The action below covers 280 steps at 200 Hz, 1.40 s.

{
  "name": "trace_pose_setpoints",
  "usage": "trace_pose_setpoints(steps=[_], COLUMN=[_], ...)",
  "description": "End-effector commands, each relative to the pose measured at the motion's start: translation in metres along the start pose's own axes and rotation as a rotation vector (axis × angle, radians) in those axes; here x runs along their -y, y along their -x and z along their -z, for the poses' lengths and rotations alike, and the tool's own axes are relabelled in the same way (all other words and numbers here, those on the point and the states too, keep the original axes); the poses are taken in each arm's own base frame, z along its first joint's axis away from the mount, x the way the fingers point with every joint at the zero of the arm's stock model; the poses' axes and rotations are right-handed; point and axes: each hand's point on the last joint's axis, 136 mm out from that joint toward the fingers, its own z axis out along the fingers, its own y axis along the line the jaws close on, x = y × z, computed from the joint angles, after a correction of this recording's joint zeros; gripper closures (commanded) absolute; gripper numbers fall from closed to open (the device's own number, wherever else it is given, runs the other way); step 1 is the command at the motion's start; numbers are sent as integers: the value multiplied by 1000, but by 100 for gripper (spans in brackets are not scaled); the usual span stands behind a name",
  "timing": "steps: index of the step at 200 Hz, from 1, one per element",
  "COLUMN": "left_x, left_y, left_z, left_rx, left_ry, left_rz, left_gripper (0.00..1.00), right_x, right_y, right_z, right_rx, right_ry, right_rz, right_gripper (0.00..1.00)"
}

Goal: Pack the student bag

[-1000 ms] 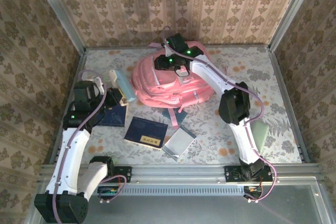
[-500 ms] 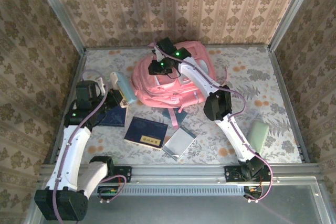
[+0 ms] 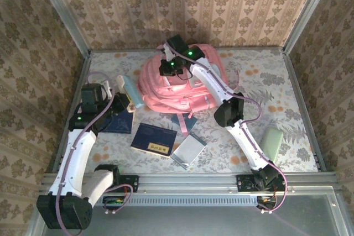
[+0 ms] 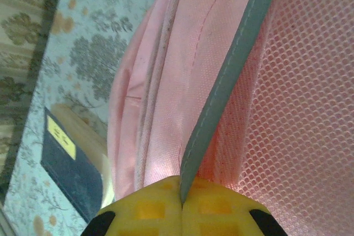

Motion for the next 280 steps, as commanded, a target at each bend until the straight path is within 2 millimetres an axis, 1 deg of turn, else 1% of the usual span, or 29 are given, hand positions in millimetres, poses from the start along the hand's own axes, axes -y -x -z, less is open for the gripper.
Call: trace_pose_setpoints(steps=[1, 25, 44, 58, 74, 101, 117, 138, 181, 216, 254, 266, 280], left_x=[7, 0, -2, -1, 6, 23, 28, 31, 42, 54, 71, 76, 82], left_y=[19, 26, 33, 40, 49, 54, 55, 53, 47, 41, 24, 19, 13], left_z=[-2, -12, -26, -41, -59, -91, -106, -122, -147, -163, -183, -190, -198], left_rx=[65, 69, 65, 54, 40, -3, -12, -24, -51, -77, -124, -139, -159], left_ry=[-51, -52, -75, -95, -123, -134, -141, -147, -139, -147, -163, -170, -182], left_rz=[30, 86, 140, 174, 191, 167, 185, 207, 203, 193, 173, 175, 177], left_gripper=[100, 100, 100, 100, 100, 100, 100, 100, 100, 100, 100, 100, 100], right_x=[-23, -32, -40, -48, -55, -61, -55, -39, 1, 23, 51, 59, 62], right_y=[29, 37, 38, 39, 42, 46, 47, 44, 30, 24, 8, 7, 7], right_z=[69, 103, 124, 137, 152, 172, 178, 183, 183, 195, 194, 196, 203], right_rx=[108, 141, 153, 162, 178, 215, 229, 225, 173, 163, 93, 91, 105], right_ry=[80, 140, 175, 207, 243, 245, 200, 131, -68, -200, -348, -410, -459], right_rz=[37, 35, 52, 70, 80, 91, 90, 78, 60, 61, 51, 64, 75], right_gripper=[100, 100, 100, 100, 100, 100, 100, 100, 100, 100, 100, 100, 100])
